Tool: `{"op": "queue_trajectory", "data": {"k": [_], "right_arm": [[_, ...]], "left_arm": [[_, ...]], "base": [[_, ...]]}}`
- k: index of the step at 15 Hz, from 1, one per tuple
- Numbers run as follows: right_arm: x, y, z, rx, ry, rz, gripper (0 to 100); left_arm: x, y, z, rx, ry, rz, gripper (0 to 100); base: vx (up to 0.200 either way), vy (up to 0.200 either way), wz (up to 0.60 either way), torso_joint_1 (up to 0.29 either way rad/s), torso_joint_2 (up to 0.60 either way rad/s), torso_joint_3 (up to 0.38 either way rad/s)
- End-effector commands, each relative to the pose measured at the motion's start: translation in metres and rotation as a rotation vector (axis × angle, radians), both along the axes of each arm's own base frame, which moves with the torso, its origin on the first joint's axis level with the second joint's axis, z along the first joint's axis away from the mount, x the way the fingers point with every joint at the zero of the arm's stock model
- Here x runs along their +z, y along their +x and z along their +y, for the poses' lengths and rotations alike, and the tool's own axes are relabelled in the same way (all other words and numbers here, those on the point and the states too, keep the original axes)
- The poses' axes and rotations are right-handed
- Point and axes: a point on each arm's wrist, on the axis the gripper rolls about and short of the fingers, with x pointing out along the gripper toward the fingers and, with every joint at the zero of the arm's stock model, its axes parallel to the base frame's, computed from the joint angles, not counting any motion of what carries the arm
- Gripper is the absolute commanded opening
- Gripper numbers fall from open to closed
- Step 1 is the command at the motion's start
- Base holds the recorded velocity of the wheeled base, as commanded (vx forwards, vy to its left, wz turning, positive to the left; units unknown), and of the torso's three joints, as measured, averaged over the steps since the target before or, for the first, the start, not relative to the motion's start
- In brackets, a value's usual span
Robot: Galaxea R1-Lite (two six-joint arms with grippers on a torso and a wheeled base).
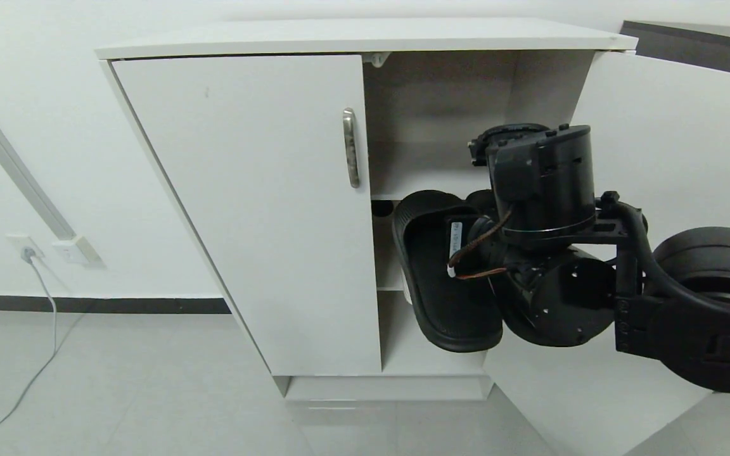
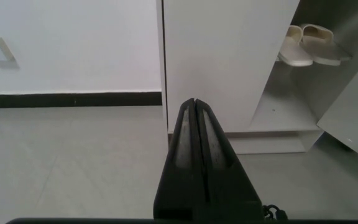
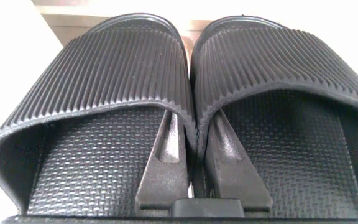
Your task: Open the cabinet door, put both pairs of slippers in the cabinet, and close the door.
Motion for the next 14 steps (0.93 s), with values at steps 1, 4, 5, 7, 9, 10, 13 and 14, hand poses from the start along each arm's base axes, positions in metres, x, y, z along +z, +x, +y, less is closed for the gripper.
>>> {"op": "queue_trajectory", "data": {"k": [1, 4, 5, 7, 9, 10, 13, 14], "right_arm": [[0.004, 0.000, -0.001, -0.001, 0.013, -0.010, 0], [0.007, 0.000, 0.000, 0.000, 0.009, -0.016, 0], [0.007, 0.000, 0.000, 0.001, 0.006, -0.015, 0], [0.004, 0.003, -0.001, -0.007, 0.005, -0.012, 0], [-0.002, 0.014, 0.000, -0.025, 0.009, -0.012, 0], [-0.004, 0.021, 0.002, -0.032, 0.023, -0.024, 0], [-0.005, 0.043, 0.006, -0.048, 0.039, -0.033, 0], [-0.006, 0.056, 0.008, -0.063, 0.044, -0.038, 0]], "left_arm": [[0.000, 0.000, 0.000, 0.000, 0.000, 0.001, 0], [0.000, 0.000, 0.000, 0.001, 0.000, 0.001, 0], [0.000, 0.000, 0.000, 0.000, -0.001, 0.001, 0], [0.000, 0.000, 0.000, 0.000, 0.000, 0.001, 0], [0.000, 0.000, 0.000, 0.000, 0.000, 0.001, 0], [0.000, 0.000, 0.000, 0.000, 0.000, 0.001, 0], [0.000, 0.000, 0.000, 0.000, 0.000, 0.001, 0], [0.000, 0.000, 0.000, 0.000, 0.000, 0.001, 0]], "base": [[0.200, 0.000, 0.00, -0.007, 0.00, 0.007], [0.200, 0.000, 0.00, 0.006, 0.00, 0.004], [0.200, 0.000, 0.00, 0.002, 0.00, 0.007], [0.200, 0.000, 0.00, 0.005, 0.00, 0.005], [0.000, 0.000, 0.00, 0.000, 0.00, 0.000], [0.000, 0.000, 0.00, 0.000, 0.00, 0.000], [0.000, 0.000, 0.00, 0.000, 0.00, 0.000], [0.000, 0.000, 0.00, 0.000, 0.00, 0.000]]}}
